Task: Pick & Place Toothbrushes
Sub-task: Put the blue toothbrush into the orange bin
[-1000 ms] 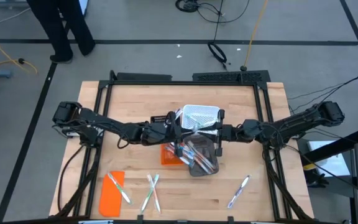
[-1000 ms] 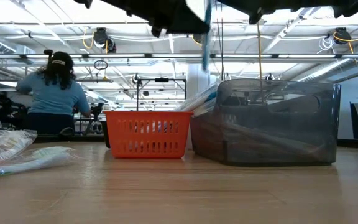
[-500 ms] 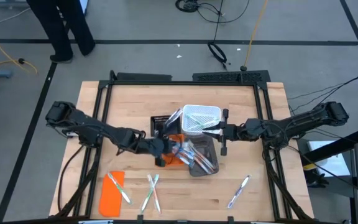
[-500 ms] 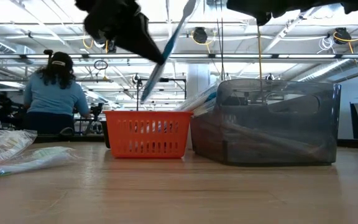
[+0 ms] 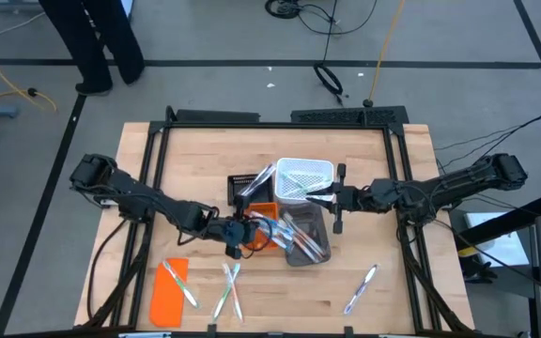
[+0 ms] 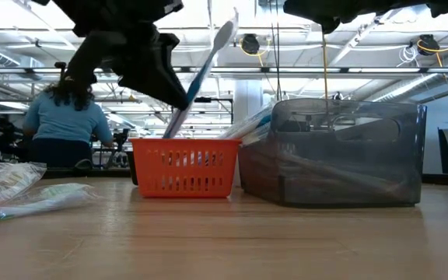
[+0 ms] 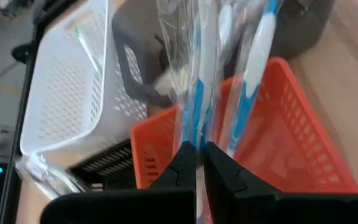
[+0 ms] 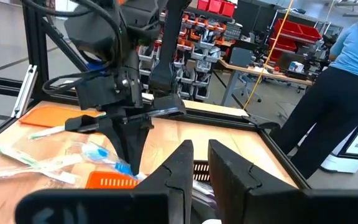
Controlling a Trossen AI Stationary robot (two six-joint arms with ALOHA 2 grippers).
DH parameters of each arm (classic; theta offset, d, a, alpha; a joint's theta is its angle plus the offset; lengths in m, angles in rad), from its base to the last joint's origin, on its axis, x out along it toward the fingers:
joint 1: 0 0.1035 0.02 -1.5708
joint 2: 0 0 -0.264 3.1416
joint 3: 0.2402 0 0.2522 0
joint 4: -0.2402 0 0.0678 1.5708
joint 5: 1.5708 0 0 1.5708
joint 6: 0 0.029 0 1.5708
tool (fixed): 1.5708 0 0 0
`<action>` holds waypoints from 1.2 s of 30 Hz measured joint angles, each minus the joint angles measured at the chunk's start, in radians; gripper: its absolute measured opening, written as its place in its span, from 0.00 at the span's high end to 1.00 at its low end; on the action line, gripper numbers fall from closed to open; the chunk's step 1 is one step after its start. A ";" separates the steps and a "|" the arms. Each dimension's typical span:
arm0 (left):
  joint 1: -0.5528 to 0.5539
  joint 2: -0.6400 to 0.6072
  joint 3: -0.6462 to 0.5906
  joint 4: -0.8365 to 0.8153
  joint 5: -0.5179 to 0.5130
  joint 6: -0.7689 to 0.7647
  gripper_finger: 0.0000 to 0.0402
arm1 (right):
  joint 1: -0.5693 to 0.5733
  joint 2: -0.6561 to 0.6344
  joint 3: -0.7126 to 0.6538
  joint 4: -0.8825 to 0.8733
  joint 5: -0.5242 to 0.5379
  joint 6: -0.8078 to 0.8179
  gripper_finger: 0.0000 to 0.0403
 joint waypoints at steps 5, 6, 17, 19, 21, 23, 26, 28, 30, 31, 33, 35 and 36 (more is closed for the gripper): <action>0.000 0.010 -0.047 0.078 0.025 0.058 1.00 | 0.000 0.000 0.000 0.000 -0.001 0.001 0.89; 0.000 0.010 -0.052 0.076 0.026 0.059 0.99 | 0.000 0.000 0.000 0.000 -0.001 0.001 0.89; 0.002 0.010 -0.064 0.081 0.027 -0.028 0.89 | 0.000 0.000 0.000 0.000 -0.001 0.001 0.89; 0.002 0.010 -0.064 0.081 0.027 -0.024 0.89 | 0.000 0.000 0.000 0.000 -0.001 0.001 0.89; 0.002 0.010 -0.064 0.081 0.027 -0.021 0.89 | 0.000 0.000 0.000 0.000 -0.002 0.001 0.89; 0.004 0.010 -0.064 0.081 0.027 -0.020 0.89 | 0.000 0.000 0.000 0.000 -0.002 0.001 0.89; 0.005 0.010 -0.064 0.081 0.026 -0.019 0.89 | 0.000 0.000 0.000 0.000 -0.002 0.001 0.89; 0.005 0.010 -0.064 0.081 0.024 -0.018 0.88 | 0.000 0.000 0.000 0.000 -0.002 0.001 0.89; 0.005 0.010 -0.064 0.081 0.024 -0.017 0.88 | 0.000 0.000 0.000 0.000 -0.002 0.001 0.89; 0.005 0.010 -0.064 0.081 0.023 -0.016 0.88 | 0.000 0.000 0.000 0.000 -0.002 0.001 0.89; 0.005 0.010 -0.064 0.081 0.023 -0.017 0.88 | 0.000 0.000 0.000 0.000 -0.002 0.001 0.89; 0.005 0.010 -0.064 0.083 0.023 -0.021 0.88 | 0.000 0.000 0.000 0.000 -0.002 0.001 0.89; 0.005 0.010 -0.064 0.083 0.023 -0.024 0.88 | 0.000 0.000 0.000 0.000 -0.002 0.001 0.89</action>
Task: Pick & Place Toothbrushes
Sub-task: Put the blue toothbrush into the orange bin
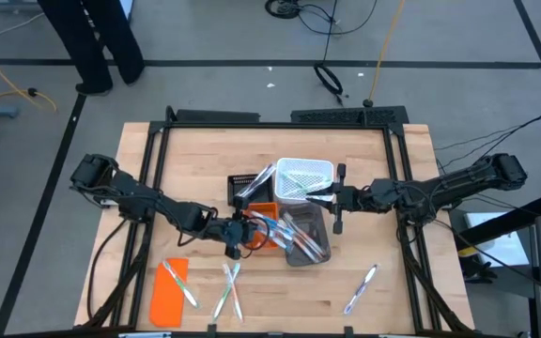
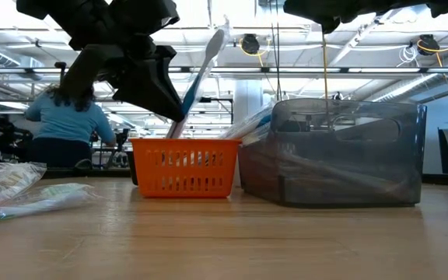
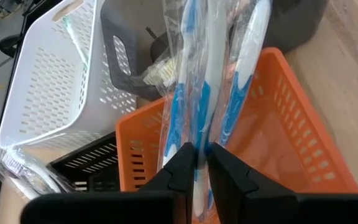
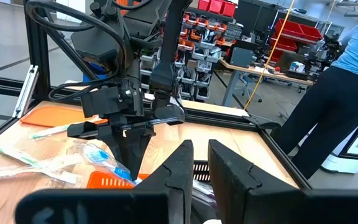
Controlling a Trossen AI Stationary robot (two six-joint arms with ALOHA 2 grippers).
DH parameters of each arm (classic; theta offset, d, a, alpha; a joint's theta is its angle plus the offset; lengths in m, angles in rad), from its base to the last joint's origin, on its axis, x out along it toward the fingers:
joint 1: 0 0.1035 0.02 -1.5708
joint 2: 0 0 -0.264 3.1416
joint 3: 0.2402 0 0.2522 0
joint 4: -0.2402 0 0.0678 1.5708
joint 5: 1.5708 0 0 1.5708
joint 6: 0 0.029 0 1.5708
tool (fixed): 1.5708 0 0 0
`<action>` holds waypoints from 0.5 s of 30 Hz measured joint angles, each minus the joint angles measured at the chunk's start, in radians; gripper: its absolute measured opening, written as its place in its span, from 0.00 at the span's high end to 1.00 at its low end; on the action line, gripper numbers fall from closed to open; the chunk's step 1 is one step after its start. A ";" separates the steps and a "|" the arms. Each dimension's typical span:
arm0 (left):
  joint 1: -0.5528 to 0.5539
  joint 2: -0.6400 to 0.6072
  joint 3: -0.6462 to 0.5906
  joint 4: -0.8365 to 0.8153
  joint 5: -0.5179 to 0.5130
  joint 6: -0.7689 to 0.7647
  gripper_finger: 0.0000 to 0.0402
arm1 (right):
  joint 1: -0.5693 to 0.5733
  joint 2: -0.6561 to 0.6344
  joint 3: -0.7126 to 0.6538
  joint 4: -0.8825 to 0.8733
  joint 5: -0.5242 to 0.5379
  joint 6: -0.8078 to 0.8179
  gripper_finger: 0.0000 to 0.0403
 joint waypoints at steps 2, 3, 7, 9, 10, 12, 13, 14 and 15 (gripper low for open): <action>0.000 0.000 0.000 0.000 0.000 -0.008 0.88 | 0.000 0.000 0.000 0.000 0.000 0.000 0.89; 0.000 0.000 0.000 0.000 0.000 -0.008 0.88 | 0.000 0.000 0.000 0.000 0.000 0.000 0.89; 0.000 0.000 0.000 0.020 0.001 -0.028 0.88 | 0.000 0.000 0.000 0.000 0.000 0.000 0.89; 0.000 0.000 0.000 0.037 0.001 -0.046 0.87 | 0.000 0.000 0.000 0.000 0.000 0.000 0.89; 0.000 0.000 0.000 0.042 0.001 -0.050 0.85 | 0.000 0.000 0.000 0.000 0.000 0.000 0.89; 0.000 0.000 0.000 0.044 0.001 -0.053 0.82 | 0.000 0.000 0.000 0.000 0.000 0.000 0.89; 0.000 0.000 0.000 0.044 0.001 -0.053 0.79 | 0.000 0.000 0.000 0.000 0.000 0.000 0.89; 0.001 0.000 0.000 0.044 0.001 -0.056 0.77 | 0.000 0.000 0.000 0.000 0.000 0.000 0.89; 0.002 0.000 0.000 0.044 0.001 -0.060 0.74 | 0.000 0.000 0.000 0.000 0.000 0.000 0.89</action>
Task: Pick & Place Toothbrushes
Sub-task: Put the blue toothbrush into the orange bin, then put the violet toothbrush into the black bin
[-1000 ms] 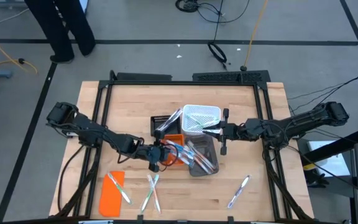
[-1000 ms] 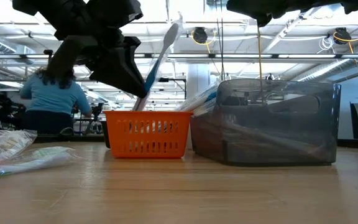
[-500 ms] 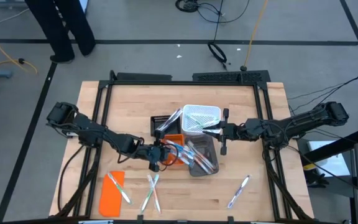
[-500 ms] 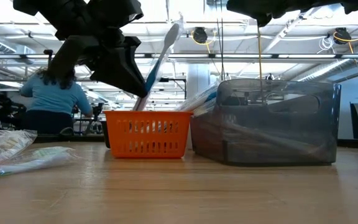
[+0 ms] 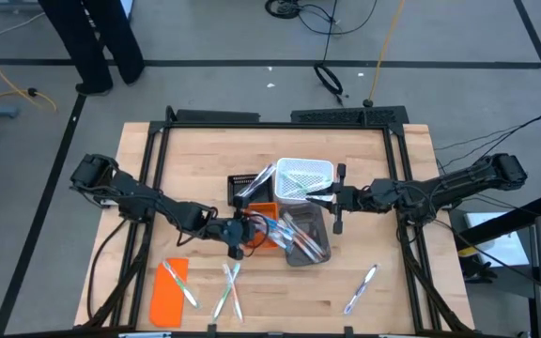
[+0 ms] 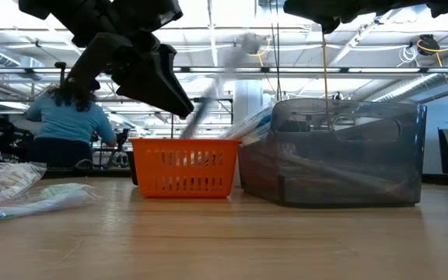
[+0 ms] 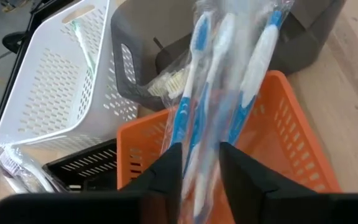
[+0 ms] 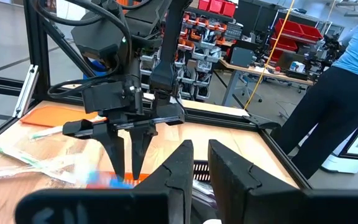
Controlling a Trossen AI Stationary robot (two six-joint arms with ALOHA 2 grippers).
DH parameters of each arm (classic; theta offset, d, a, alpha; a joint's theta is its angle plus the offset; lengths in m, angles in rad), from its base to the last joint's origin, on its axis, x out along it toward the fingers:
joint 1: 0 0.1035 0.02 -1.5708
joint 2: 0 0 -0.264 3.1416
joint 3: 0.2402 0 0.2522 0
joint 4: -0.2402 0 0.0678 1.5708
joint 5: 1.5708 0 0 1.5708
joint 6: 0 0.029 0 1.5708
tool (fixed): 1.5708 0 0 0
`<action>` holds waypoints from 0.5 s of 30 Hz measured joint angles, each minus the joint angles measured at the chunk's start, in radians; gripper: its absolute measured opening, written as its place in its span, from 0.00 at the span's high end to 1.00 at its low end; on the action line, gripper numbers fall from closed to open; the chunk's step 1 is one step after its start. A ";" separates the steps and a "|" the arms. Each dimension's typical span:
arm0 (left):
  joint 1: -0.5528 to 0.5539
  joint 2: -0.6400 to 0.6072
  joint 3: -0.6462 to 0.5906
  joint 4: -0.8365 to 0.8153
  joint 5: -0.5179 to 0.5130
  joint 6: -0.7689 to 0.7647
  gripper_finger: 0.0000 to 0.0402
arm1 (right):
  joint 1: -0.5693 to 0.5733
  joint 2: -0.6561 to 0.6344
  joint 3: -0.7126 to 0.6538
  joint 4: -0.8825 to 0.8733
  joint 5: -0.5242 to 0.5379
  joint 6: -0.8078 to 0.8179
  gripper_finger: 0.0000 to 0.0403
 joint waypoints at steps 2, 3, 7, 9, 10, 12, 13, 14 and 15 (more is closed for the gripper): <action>0.002 0.000 0.000 0.000 0.000 -0.007 0.69 | 0.000 0.000 0.000 -0.001 0.000 0.000 0.89; 0.002 0.000 0.000 0.000 0.000 -0.012 0.66 | 0.000 0.000 0.000 -0.003 0.000 0.000 0.89; 0.002 0.000 0.000 0.000 0.000 -0.019 0.58 | 0.000 0.000 0.000 -0.031 0.000 0.026 0.89; 0.002 0.000 0.000 0.000 0.000 -0.018 0.57 | 0.000 0.000 0.000 -0.066 -0.001 0.053 0.89; 0.002 0.000 0.000 0.000 0.000 -0.018 0.56 | 0.001 0.000 0.000 -0.088 -0.002 0.075 0.89; 0.002 0.000 0.000 0.000 0.000 -0.018 0.56 | 0.007 0.000 0.000 -0.142 -0.003 0.142 0.89; 0.002 0.000 0.000 0.000 0.000 -0.019 0.56 | 0.013 0.000 0.000 -0.178 -0.004 0.177 0.89; 0.002 0.000 0.000 0.000 0.000 -0.020 0.56 | 0.021 0.000 0.000 -0.218 -0.013 0.208 0.89; 0.002 0.000 0.000 0.000 0.000 -0.020 0.56 | 0.028 0.000 0.000 -0.258 -0.041 0.233 0.89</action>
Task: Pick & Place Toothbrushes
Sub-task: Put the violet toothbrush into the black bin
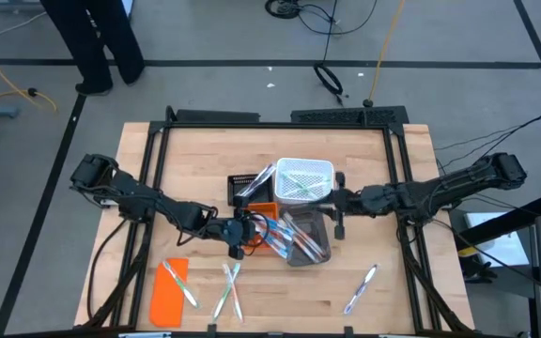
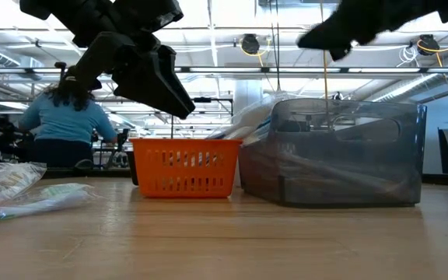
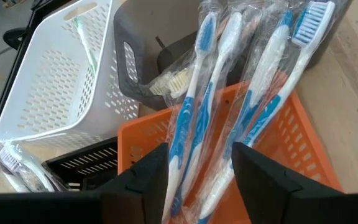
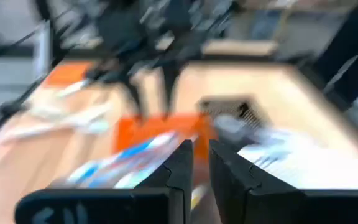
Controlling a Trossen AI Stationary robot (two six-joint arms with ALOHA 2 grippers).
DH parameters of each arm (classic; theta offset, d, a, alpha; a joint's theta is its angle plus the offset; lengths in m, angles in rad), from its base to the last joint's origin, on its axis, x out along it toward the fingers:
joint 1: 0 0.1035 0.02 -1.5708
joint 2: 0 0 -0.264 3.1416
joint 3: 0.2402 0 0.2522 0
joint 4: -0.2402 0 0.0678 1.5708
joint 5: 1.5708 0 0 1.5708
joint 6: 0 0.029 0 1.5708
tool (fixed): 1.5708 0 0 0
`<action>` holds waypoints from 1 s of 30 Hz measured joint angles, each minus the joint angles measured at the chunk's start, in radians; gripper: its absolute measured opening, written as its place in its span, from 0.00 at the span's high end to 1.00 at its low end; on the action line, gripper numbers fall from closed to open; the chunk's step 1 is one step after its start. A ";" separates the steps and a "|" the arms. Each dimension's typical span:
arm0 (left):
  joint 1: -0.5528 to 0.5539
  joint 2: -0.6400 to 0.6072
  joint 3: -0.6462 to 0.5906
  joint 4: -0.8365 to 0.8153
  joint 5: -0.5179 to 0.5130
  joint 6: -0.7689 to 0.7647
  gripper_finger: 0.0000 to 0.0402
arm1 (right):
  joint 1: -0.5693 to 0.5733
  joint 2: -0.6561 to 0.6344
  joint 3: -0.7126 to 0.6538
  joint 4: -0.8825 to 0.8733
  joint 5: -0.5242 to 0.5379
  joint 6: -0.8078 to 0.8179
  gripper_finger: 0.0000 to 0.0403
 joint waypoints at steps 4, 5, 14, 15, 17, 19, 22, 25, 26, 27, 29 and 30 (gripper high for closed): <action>0.000 0.000 0.000 0.005 -0.007 0.000 0.56 | 0.035 0.000 -0.001 -0.122 -0.178 0.106 0.89; 0.000 0.000 0.000 0.006 -0.015 0.000 0.56 | 0.048 0.000 -0.001 -0.148 -0.224 0.119 0.89; 0.015 0.000 0.000 0.007 -0.036 -0.012 0.56 | 0.181 0.000 -0.002 -0.319 -0.328 0.236 0.89; 0.015 0.000 0.000 0.007 -0.036 -0.018 0.56 | 0.194 0.000 -0.002 -0.331 -0.329 0.258 0.89; 0.015 0.000 0.000 0.008 -0.036 -0.026 0.56 | 0.221 0.000 -0.002 -0.356 -0.326 0.306 0.89; 0.015 0.000 0.000 0.008 -0.036 -0.028 0.56 | 0.244 0.006 -0.002 -0.376 -0.328 0.358 0.89; 0.015 0.000 0.000 0.008 -0.036 -0.028 0.56 | 0.292 0.019 -0.002 -0.387 -0.329 0.416 0.89; 0.015 0.000 0.000 0.008 -0.036 -0.029 0.56 | 0.335 0.050 -0.001 -0.390 -0.329 0.470 0.89; 0.015 0.000 0.000 0.008 -0.036 -0.029 0.56 | 0.350 0.063 -0.001 -0.395 -0.328 0.491 0.89; 0.015 0.000 0.000 0.008 -0.036 -0.030 0.56 | 0.364 0.076 -0.001 -0.401 -0.327 0.513 0.89; 0.015 0.000 0.000 0.008 -0.036 -0.035 0.56 | 0.396 0.107 -0.001 -0.419 -0.329 0.556 0.89; 0.015 0.000 0.000 0.008 -0.036 -0.037 0.56 | 0.411 0.122 -0.002 -0.422 -0.329 0.578 0.88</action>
